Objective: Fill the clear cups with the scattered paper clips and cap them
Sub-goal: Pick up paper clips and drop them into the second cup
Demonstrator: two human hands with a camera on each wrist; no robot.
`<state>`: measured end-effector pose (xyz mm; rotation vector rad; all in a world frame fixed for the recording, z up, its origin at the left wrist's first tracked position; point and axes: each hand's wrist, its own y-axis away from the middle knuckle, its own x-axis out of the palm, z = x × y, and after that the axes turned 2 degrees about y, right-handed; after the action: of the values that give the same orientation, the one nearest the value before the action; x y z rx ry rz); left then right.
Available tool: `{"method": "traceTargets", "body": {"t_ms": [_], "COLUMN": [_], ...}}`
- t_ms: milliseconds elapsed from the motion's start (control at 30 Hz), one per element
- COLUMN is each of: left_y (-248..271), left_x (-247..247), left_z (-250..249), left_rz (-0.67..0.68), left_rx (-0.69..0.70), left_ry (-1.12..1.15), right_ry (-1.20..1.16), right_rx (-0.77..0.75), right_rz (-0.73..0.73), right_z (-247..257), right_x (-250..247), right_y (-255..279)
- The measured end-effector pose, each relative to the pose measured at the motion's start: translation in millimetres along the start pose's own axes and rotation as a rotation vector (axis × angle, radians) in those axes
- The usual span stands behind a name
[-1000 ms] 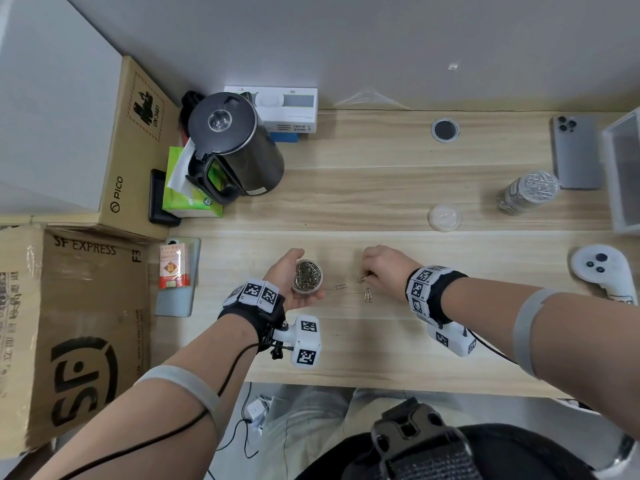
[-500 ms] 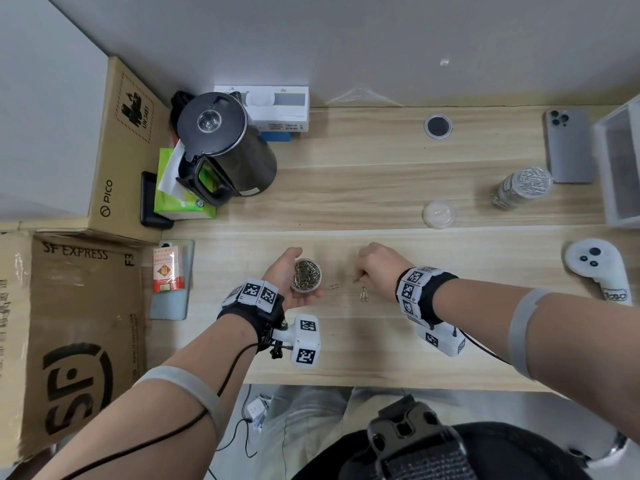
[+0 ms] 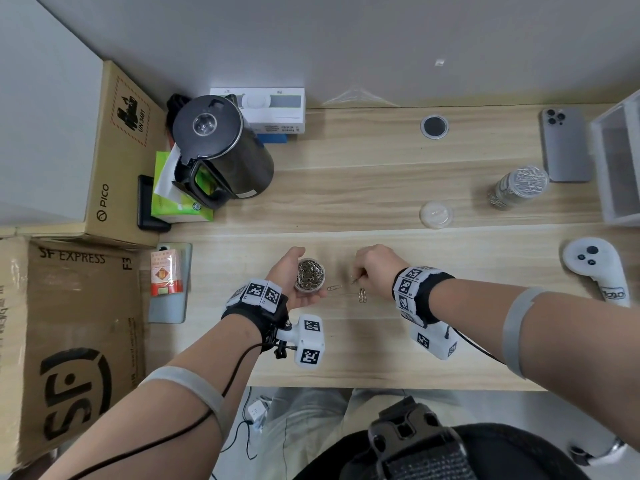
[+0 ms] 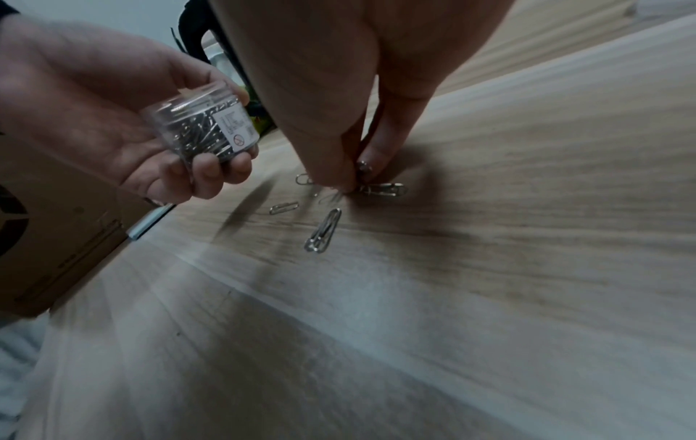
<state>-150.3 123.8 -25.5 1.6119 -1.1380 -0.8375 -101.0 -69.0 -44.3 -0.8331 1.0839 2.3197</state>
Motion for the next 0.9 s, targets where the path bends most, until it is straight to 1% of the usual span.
{"method": "traceTargets", "body": {"t_ms": [33, 100, 200, 267, 300, 400, 500, 567, 700, 767, 833, 867, 900], "left_y": [0, 0, 2, 2, 2, 6, 10, 12, 11, 9, 8, 8, 8], "left_x": [0, 2, 6, 9, 11, 17, 22, 23, 22, 20, 17, 15, 13], "left_z": [0, -1, -3, -4, -5, -7, -9, -10, -9, -8, -6, -6, -6], "left_rz": [-0.002, 0.002, 0.01, 0.017, 0.023, 0.046, 0.076, 0.098, 0.106, 0.094, 0.077, 0.066, 0.055], "left_rx": [0.001, -0.001, -0.006, -0.015, -0.019, -0.021, -0.002, 0.008, 0.028, 0.034, 0.03, 0.026, 0.023], "left_ry": [-0.001, -0.005, -0.002, 0.007, 0.008, 0.011, 0.0, -0.008, -0.028, -0.023, -0.02, -0.022, -0.024], "right_ry": [-0.032, -0.128, -0.367, -0.496, -0.519, -0.517, -0.407, -0.358, -0.429, -0.499, -0.532, -0.51, -0.439], "right_rx": [0.028, 0.053, 0.09, 0.066, 0.04, -0.039, -0.103, -0.125, -0.133, -0.158, -0.126, -0.074, -0.012], "right_rz": [-0.015, -0.094, -0.193, -0.223, -0.224, -0.178, -0.137, -0.145, -0.151, -0.206, -0.307, -0.33, -0.312], "right_z": [0, 1, 7, 14, 19, 38, 52, 57, 55, 50, 42, 34, 26], "right_x": [-3, -9, -27, -40, -44, -50, -44, -42, -43, -46, -51, -54, -57], "right_y": [0, 0, 1, 0, -1, -1, -1, 0, 4, 5, 2, 0, 0]}}
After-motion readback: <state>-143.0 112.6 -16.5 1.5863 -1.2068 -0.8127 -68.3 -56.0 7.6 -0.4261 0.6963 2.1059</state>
